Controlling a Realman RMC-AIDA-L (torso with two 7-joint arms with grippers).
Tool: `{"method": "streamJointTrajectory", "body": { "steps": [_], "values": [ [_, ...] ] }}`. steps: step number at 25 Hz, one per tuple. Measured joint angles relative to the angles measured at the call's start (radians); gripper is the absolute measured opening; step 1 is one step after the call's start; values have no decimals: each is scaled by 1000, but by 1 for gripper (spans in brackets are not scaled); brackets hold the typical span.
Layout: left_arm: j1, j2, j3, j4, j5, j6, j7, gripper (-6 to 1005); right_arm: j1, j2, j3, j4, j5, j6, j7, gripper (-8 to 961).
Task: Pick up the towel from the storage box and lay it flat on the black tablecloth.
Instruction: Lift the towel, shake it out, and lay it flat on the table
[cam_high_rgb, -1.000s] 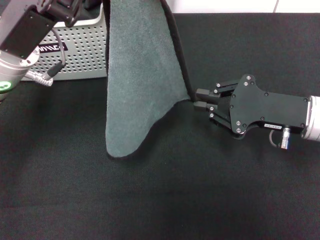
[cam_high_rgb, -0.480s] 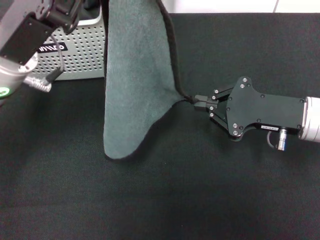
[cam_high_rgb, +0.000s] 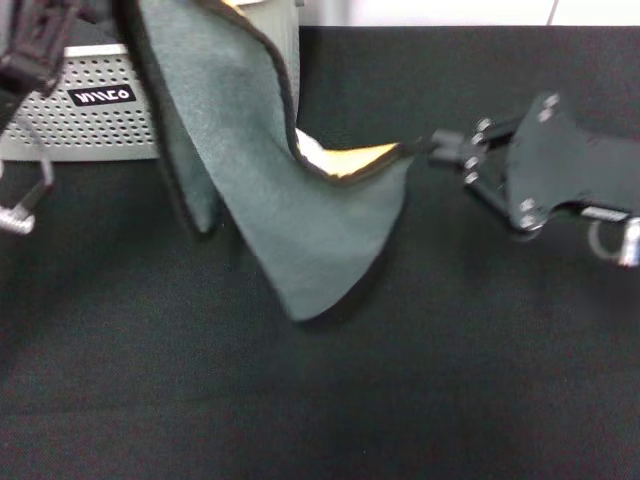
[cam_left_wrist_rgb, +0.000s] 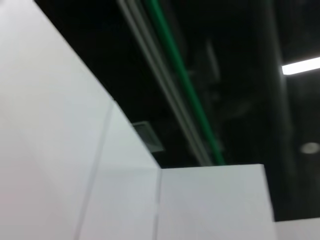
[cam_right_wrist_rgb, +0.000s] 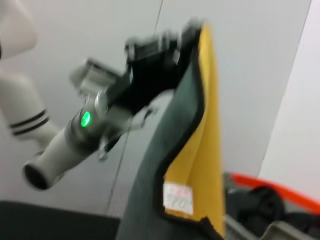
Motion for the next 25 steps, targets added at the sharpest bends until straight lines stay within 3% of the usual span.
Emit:
{"method": "streamJointTrajectory", "body": {
  "steps": [5,15,25],
  "values": [
    [51,-3,-10,-8,1,-1,-35,10,-100,-5,37,-248,-23,1,101,6],
    [178,5,-9,-5,4,1,-231,9,-240,-5,54,-538,-37,83,238,7],
    [328,2,-9,42,117,7,-264,9,-351,3,176,-609,-30,241,301,8]
  ]
}}
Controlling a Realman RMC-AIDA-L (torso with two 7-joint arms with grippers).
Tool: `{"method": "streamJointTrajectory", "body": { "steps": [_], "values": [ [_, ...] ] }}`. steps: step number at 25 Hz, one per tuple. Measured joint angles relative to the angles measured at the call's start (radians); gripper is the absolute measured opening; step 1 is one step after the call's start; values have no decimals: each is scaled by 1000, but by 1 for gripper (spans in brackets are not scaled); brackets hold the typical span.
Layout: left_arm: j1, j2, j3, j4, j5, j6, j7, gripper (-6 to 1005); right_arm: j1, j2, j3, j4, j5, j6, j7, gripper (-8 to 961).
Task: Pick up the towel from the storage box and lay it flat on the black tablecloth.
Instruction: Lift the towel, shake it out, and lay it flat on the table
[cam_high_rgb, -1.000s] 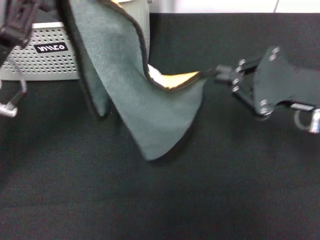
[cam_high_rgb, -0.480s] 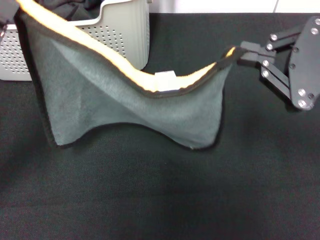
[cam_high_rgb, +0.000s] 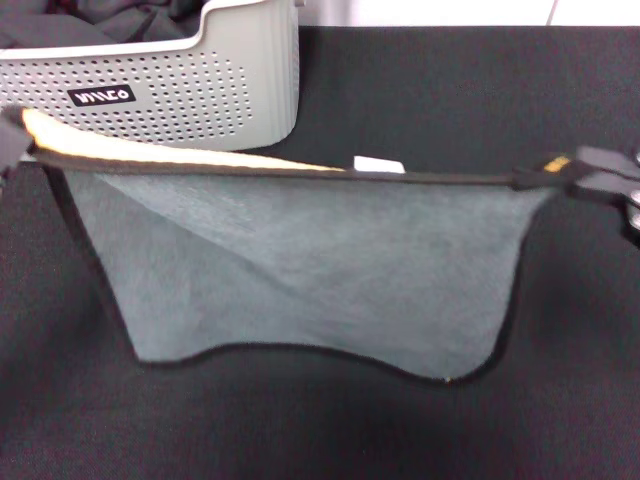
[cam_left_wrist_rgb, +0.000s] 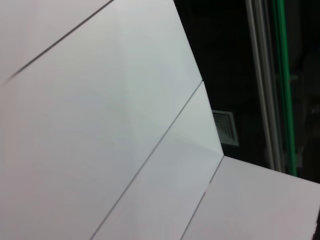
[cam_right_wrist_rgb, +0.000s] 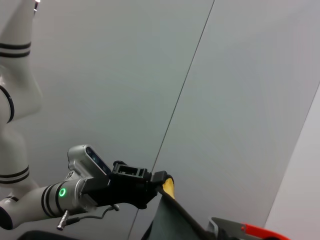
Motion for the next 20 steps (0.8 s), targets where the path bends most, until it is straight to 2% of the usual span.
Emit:
{"method": "streamJointTrajectory", "body": {
  "steps": [4,8,12,17,20],
  "values": [
    [70,-7,-5,85,61,1,17,9,-21,3,46,-12,7,87,32,8],
    [121,-7,-6,172,129,1,30,9,-70,9,58,-73,15,116,52,9],
    [144,8,-6,221,173,3,26,9,-110,23,53,-125,31,122,68,9],
    [174,10,-6,240,175,4,19,9,-114,22,18,-141,42,132,121,9],
    [208,21,-6,300,200,5,19,9,-119,20,8,-156,64,138,147,10]
  ]
}}
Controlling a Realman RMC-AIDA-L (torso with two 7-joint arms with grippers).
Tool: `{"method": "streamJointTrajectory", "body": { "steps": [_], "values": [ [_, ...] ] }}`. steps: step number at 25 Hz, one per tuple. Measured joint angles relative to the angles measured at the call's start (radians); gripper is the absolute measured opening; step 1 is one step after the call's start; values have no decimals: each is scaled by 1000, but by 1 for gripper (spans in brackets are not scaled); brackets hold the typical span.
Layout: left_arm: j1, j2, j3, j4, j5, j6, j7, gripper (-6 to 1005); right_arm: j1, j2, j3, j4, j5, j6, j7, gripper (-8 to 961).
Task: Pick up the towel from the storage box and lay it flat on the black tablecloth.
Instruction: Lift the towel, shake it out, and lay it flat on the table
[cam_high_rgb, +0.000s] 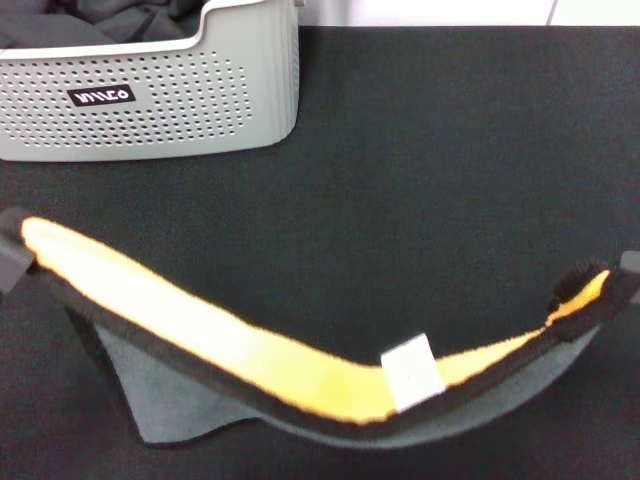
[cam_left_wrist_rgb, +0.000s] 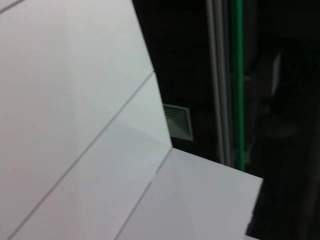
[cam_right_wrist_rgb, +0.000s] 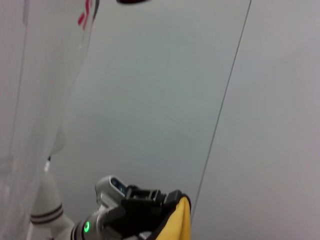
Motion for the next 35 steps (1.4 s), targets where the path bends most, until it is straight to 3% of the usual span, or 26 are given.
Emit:
{"method": "streamJointTrajectory", "body": {
  "steps": [6,13,17,20,22,25,26,31,35],
  "values": [
    [77,20,-2,60,24,1,-7,9,-49,5,-53,-6,41,7,-3,10],
    [133,16,7,67,72,2,-10,9,-110,2,-134,23,64,19,-17,11],
    [165,-8,-12,41,76,2,-3,9,-110,-2,-183,144,69,20,-92,11],
    [160,-44,-70,-37,72,-2,-5,9,-104,1,-200,230,68,18,-163,11],
    [124,-76,-118,-133,71,-4,-10,9,-89,2,-202,292,69,14,-205,11],
    [0,-127,-189,-349,71,-6,-7,9,-33,3,-204,434,77,13,-275,12],
    [-73,-144,-205,-445,72,-7,-2,9,-14,3,-203,485,83,13,-293,12],
    [-284,-176,-218,-640,67,-20,34,9,136,2,-183,778,109,2,-416,12],
    [-354,-191,-234,-646,49,-96,41,9,205,2,-143,913,116,-20,-483,13]
  ]
}}
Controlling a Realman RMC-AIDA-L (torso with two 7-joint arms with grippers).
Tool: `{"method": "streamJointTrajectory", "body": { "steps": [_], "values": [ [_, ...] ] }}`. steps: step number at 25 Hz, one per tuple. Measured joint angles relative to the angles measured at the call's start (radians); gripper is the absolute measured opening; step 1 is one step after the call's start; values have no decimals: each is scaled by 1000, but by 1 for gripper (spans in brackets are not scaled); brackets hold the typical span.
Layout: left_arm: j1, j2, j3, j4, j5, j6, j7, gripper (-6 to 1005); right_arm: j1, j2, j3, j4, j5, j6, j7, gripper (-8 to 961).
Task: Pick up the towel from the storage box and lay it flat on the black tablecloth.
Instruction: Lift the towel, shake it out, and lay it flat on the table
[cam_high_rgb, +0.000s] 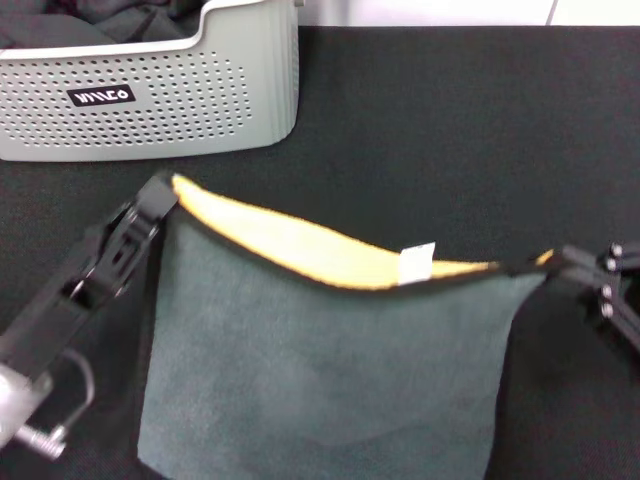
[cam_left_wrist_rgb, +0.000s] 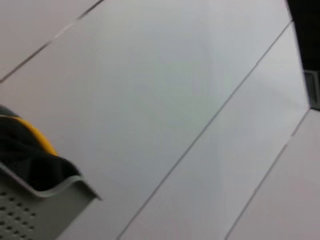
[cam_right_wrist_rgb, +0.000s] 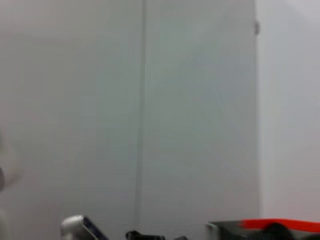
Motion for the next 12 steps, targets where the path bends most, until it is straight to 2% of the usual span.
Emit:
{"method": "streamJointTrajectory", "body": {
  "steps": [7,12],
  "values": [
    [-23,-15,-1,108,-41,-234,-5,9,48,2,20,61,33,-122,-59,13],
    [-45,-21,-2,155,-88,-404,-26,9,146,-1,20,169,42,-200,-71,14]
  ]
}}
